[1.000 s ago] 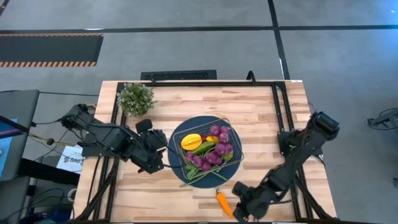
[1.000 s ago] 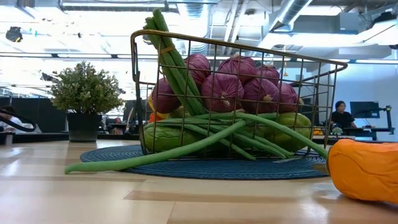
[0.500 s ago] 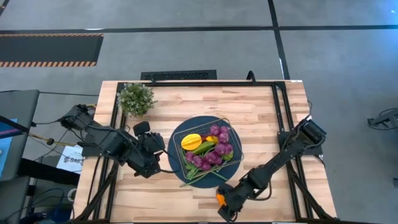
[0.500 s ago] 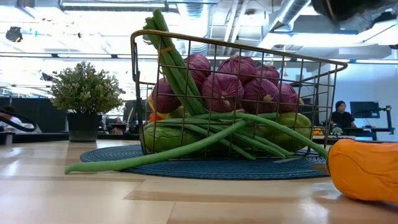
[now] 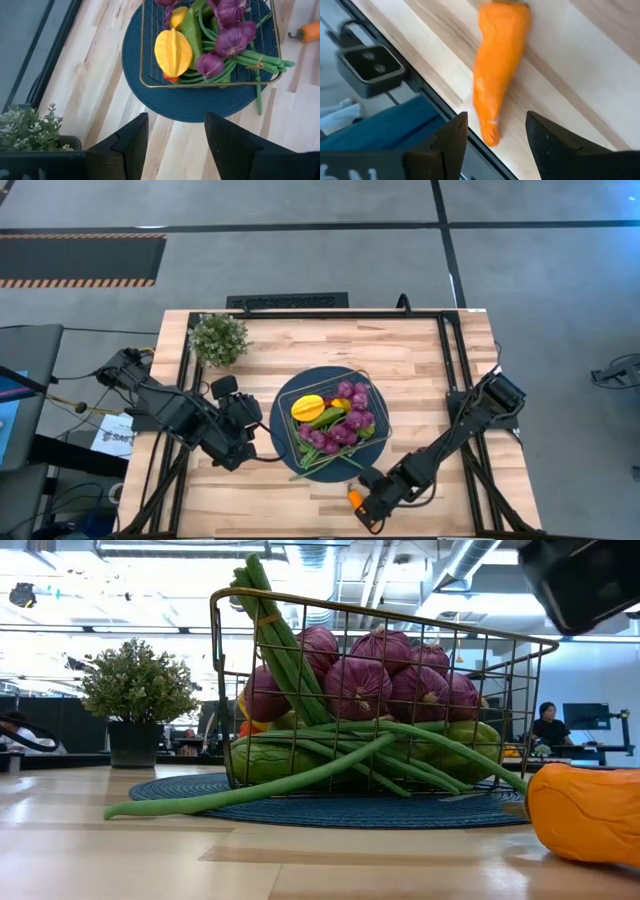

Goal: Build produce basket
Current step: Put the orange chili pepper into the gold wire basket

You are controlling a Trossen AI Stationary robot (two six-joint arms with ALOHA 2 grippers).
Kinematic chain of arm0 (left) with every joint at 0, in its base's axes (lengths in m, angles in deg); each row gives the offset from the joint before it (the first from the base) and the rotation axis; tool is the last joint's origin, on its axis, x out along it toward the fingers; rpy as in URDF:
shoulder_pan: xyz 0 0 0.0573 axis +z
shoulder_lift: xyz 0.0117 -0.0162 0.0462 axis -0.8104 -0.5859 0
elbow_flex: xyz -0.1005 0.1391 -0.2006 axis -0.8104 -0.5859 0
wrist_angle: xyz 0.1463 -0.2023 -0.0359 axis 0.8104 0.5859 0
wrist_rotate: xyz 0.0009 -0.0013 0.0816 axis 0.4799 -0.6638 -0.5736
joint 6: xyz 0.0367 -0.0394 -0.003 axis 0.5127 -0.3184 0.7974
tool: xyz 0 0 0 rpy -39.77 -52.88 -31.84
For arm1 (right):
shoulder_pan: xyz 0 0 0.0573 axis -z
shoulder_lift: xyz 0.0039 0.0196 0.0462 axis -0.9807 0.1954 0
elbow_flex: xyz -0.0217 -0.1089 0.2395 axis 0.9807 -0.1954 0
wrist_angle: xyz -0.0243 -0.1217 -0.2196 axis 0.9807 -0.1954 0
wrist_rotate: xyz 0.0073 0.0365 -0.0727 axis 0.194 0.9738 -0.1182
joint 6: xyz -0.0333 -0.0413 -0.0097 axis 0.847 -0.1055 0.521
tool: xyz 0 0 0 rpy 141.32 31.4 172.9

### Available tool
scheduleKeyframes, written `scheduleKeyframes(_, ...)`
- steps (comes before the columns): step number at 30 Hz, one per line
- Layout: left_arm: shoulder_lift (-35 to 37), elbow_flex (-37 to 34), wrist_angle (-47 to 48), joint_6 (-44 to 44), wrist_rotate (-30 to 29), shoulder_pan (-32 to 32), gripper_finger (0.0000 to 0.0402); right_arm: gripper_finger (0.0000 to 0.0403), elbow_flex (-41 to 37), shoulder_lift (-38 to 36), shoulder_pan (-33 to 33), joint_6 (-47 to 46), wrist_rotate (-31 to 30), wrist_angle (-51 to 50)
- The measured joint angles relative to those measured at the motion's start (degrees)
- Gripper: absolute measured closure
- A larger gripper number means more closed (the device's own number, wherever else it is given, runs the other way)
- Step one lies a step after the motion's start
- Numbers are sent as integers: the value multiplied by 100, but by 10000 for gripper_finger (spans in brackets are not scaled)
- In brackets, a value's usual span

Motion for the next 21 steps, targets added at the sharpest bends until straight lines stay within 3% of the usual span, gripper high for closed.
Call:
scheduleKeyframes(11,0,0,-2,-50,-16,0,220,184,9,59,7,392,-492,163)
scheduleKeyframes(21,-4,-2,-6,-129,-14,0,220,184,198,919,31,554,-120,1073)
